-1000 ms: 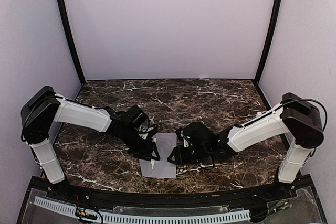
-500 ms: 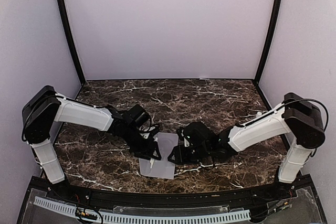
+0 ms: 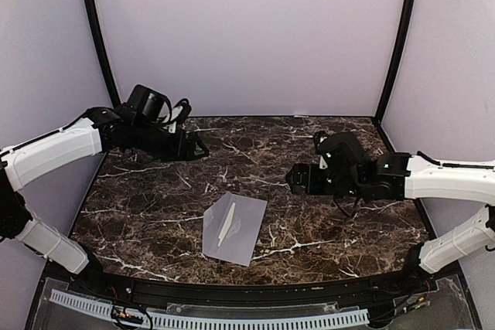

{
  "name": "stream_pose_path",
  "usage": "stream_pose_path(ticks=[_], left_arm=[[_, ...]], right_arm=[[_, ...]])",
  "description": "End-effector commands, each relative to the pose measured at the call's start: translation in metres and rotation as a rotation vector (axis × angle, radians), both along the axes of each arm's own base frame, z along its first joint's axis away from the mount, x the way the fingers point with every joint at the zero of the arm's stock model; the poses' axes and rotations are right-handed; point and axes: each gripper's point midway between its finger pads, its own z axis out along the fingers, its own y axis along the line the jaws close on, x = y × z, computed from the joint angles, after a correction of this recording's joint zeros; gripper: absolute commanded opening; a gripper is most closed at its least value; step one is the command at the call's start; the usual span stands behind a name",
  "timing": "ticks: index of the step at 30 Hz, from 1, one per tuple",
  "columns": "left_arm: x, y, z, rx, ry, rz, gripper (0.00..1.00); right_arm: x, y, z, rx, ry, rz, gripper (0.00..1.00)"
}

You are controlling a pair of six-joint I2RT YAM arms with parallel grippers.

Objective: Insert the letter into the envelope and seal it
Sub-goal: Place the letter in the envelope, then open the solid glue cap from the solid glue.

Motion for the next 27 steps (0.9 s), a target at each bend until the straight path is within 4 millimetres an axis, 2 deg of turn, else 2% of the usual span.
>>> stream_pose_path(ticks=[1, 3, 5, 7, 8, 9, 10, 13, 15, 17, 20, 25, 27], left_arm=[[0.025, 0.038, 0.032, 0.052, -0.122, 0.013, 0.77], [0.048, 0.066, 0.044, 0.048, -0.182, 0.075, 0.78], [0.058, 0.079, 0.054, 0.021, -0.238, 0.095, 0.79], [0.073, 0.116, 0.061, -0.025, -0.256, 0.193, 0.79], [0.072, 0.121, 0.069, -0.063, -0.272, 0.194, 0.79], [0.076, 0.137, 0.069, -0.073, -0.291, 0.240, 0.79], [0.074, 0.149, 0.079, -0.061, -0.344, 0.284, 0.79], [0.075, 0.191, 0.075, 0.066, -0.498, 0.431, 0.84], [0.068, 0.206, 0.082, 0.092, -0.531, 0.476, 0.86], [0.063, 0.212, 0.087, 0.125, -0.565, 0.482, 0.86], [0.058, 0.217, 0.080, 0.153, -0.571, 0.494, 0.86], [0.060, 0.209, 0.068, 0.130, -0.529, 0.460, 0.85], [0.061, 0.207, 0.066, 0.121, -0.521, 0.451, 0.85]], right_arm=[[0.021, -0.070, 0.016, -0.209, -0.066, -0.140, 0.99], [0.032, -0.098, 0.023, -0.248, -0.069, -0.202, 0.99], [0.042, -0.118, 0.027, -0.267, -0.063, -0.229, 0.99], [0.052, -0.139, 0.029, -0.282, -0.045, -0.269, 0.99], [0.057, -0.148, 0.029, -0.287, -0.034, -0.284, 0.99], [0.062, -0.159, 0.027, -0.297, -0.022, -0.300, 0.99], [0.068, -0.169, 0.025, -0.300, -0.008, -0.320, 0.99], [0.084, -0.197, 0.016, -0.311, 0.039, -0.380, 0.99], [0.094, -0.216, 0.014, -0.326, 0.042, -0.425, 0.99], [0.104, -0.232, 0.007, -0.320, 0.057, -0.451, 0.99], [0.114, -0.250, -0.008, -0.331, 0.099, -0.479, 0.99], [0.122, -0.276, -0.034, -0.355, 0.163, -0.518, 0.97], [0.124, -0.278, -0.044, -0.317, 0.184, -0.500, 0.93]])
